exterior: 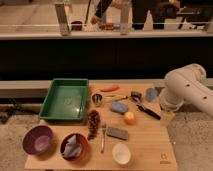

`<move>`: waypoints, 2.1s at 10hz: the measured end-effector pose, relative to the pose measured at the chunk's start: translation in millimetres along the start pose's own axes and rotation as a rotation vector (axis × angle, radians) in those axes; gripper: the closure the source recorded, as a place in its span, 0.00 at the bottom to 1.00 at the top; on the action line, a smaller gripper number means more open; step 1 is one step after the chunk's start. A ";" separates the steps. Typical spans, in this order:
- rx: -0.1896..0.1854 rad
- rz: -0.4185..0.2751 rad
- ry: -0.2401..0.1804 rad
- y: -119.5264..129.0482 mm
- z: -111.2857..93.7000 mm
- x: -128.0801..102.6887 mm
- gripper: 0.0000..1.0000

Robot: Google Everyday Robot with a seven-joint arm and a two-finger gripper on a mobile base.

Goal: Place brush in tray

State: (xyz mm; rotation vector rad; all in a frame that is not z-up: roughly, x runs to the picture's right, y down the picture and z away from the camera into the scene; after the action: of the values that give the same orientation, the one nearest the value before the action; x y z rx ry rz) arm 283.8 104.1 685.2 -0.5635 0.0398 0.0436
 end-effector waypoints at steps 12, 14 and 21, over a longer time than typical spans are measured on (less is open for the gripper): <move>-0.014 -0.094 -0.039 -34.9 42.0 -23.7 0.20; -0.018 -0.114 -0.045 -46.4 50.7 -28.4 0.20; -0.040 -0.150 -0.063 -71.0 85.8 -33.6 0.20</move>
State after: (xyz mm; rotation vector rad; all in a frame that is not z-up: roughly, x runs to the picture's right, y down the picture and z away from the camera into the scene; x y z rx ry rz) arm 256.2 89.0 797.2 -0.6038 -0.0652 -0.0837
